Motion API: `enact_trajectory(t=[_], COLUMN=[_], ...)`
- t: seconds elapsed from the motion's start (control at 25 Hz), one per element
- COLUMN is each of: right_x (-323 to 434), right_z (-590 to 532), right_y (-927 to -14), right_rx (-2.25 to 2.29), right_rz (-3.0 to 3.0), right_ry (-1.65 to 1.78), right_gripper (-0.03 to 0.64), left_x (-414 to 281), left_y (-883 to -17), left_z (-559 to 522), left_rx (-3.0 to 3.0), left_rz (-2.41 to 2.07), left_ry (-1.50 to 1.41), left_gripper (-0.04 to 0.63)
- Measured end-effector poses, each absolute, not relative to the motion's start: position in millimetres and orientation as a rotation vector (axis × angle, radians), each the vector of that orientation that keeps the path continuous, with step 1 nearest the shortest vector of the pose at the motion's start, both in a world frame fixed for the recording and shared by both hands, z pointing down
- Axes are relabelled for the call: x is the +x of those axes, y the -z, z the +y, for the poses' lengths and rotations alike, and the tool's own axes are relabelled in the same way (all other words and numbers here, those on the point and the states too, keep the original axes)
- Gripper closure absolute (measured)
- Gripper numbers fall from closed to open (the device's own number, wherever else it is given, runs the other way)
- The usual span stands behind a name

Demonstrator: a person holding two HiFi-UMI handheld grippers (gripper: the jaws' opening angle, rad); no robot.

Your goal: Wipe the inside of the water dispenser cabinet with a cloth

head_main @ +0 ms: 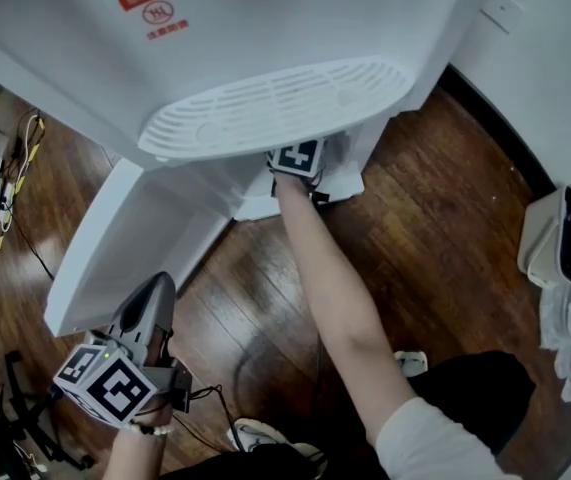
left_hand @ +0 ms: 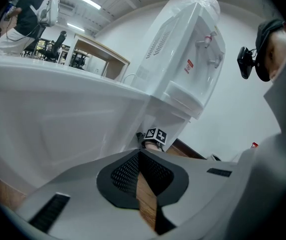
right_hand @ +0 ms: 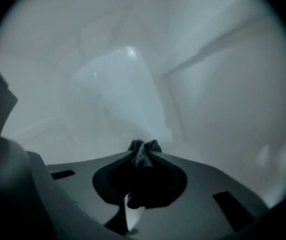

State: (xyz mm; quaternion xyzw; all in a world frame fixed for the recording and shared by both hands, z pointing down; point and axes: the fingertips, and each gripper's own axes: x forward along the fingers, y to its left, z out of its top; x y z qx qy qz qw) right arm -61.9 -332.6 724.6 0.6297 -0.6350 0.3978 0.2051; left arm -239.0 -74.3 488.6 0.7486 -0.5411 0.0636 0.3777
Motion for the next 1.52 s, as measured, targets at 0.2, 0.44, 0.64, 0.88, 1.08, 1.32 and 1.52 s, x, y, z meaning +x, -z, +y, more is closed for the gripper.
enact_trajectory(t=[0.2, 0.44, 0.64, 0.88, 1.08, 1.32, 1.52], right_x=[-91, -122, -126, -48, -21, -9, -44], right_z=[-276, -258, -364, -357, -346, -330, -333], right_y=[-750, -755, -693, -700, -702, -704, -699], right_rx=[1.421, 1.231, 1.606, 1.839, 1.924, 2.034, 1.814], right_rz=[-1.622, -1.648, -2.245, -2.068, -2.026, -1.947, -2.133], right_ry=[-1.247, -1.272, -0.954, -0.948, -1.012, -1.061, -1.087], right_gripper=[0.58, 0.58, 0.58, 0.58, 0.578, 0.578, 0.578], left_x=[-242, -246, -245, -237, -208, -174, -184], left_y=[-484, -479, -483, -529, -576, -600, -608], left_z=[-71, -67, -71, -98, -150, -165, -149], left_rx=[1.911, 1.91, 1.916, 1.862, 1.828, 1.922, 1.919], left_rz=[-1.397, -1.411, -1.428, -1.488, -1.491, -1.449, -1.449], left_ry=[-0.158, -0.154, -0.174, -0.291, -0.324, -0.48, -0.526], left_gripper=[0.609, 0.609, 0.609, 0.609, 0.608, 0.608, 0.609])
